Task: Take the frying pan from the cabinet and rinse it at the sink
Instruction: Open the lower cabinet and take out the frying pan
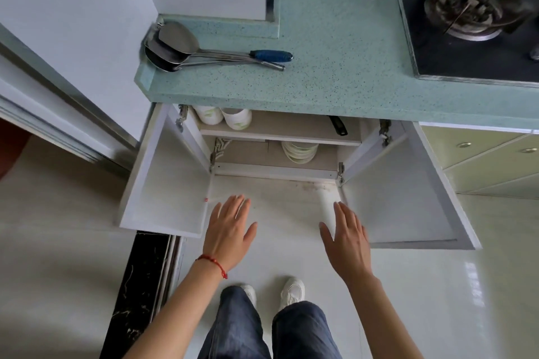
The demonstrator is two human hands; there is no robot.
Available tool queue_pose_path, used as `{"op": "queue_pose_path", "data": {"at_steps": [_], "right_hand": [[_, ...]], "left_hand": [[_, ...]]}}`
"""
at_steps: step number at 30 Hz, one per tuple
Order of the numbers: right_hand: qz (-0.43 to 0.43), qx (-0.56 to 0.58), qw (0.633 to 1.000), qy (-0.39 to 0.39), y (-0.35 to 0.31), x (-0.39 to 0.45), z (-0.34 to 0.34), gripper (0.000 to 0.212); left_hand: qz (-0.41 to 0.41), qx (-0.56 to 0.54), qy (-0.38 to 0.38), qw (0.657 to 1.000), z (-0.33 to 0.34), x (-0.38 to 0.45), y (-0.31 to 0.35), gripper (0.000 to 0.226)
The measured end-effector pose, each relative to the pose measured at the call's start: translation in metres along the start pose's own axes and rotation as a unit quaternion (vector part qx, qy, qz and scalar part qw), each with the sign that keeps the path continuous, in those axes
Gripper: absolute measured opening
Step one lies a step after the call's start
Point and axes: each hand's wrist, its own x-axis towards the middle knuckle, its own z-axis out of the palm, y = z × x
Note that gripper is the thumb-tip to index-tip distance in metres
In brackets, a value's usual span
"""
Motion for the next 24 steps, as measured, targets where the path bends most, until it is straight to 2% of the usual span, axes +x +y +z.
{"op": "queue_pose_path", "data": {"at_steps": [5,12,17,24], "right_hand": [[-0.01,-0.018,1.0,0.008,0.028,0.049,-0.001,0.061],[-0.003,-0.032,0.999,0.011,0.073,0.131,0.037,0.054],[-0.016,-0.047,0.997,0.054,0.107,0.209,0.092,0.052],[-0.064,-0.074,0.982,0.164,0.143,0.312,0.131,0.049]], "left_hand": [[-0.026,0.021,-0.036,0.999,0.011,0.041,0.007,0.051],[-0.016,0.049,-0.062,0.997,0.067,0.116,-0.002,0.053],[-0.011,0.044,-0.032,0.998,0.129,0.192,-0.023,0.058],[0.062,0.022,0.059,0.996,0.187,0.285,-0.022,0.054]]}}
